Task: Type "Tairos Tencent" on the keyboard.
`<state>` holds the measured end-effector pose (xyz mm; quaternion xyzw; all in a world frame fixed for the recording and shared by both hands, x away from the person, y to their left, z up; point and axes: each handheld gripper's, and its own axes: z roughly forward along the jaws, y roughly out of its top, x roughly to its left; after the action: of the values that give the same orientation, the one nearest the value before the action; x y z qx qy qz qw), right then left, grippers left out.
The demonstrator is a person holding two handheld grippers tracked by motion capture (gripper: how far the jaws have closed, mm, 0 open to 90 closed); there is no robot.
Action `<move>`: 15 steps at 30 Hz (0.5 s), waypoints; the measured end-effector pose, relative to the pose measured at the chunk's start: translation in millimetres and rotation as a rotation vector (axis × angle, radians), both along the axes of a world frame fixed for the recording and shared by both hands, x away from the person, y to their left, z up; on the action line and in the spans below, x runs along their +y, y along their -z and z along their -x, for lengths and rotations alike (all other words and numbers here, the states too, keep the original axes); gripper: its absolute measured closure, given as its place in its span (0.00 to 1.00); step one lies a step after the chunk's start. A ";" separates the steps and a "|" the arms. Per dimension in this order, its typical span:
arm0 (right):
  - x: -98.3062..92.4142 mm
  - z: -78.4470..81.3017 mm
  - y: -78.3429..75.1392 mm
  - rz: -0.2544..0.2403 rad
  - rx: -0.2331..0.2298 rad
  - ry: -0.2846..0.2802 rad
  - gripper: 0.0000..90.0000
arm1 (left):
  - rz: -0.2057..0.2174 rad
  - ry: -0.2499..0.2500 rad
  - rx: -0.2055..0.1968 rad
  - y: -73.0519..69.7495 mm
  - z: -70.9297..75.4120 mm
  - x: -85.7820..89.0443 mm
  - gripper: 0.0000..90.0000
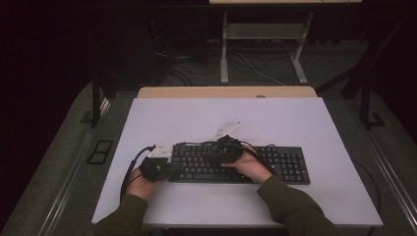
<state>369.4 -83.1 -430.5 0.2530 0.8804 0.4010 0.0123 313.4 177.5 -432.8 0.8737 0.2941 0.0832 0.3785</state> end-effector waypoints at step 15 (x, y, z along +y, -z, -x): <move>-0.4 0.3 -1.0 -0.005 0.000 0.012 0.99 | -0.001 -0.001 -0.001 0.0 0.1 -0.2 0.99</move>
<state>369.1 -83.5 -429.5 0.2582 0.8779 0.4029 0.0138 313.3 177.3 -432.7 0.8737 0.2942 0.0837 0.3783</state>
